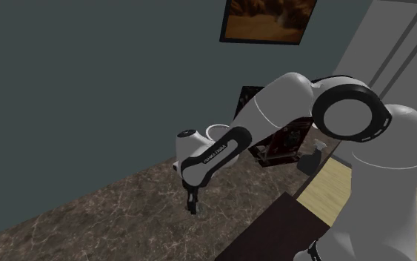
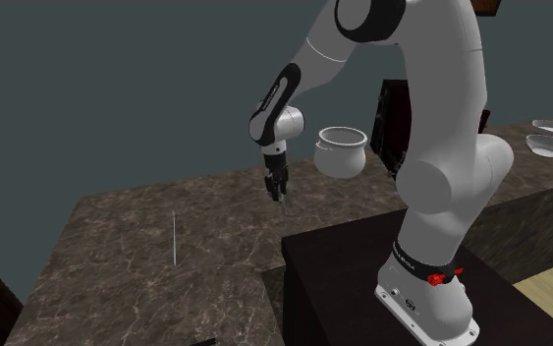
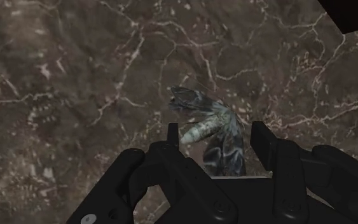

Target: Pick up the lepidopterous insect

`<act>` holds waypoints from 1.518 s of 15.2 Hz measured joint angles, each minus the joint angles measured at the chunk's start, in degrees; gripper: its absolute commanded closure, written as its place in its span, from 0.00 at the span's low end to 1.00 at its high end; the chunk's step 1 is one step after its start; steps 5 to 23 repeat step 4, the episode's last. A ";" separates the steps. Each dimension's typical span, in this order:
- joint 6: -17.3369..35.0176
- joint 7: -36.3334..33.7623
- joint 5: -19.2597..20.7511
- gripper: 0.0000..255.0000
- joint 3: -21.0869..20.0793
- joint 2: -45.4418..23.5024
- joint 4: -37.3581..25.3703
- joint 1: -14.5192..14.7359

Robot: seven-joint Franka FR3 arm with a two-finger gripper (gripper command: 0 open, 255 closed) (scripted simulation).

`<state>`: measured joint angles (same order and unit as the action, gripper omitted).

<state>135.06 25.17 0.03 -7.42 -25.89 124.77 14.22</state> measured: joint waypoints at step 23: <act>-2.22 0.17 -0.35 1.00 -0.23 2.61 0.37 -0.21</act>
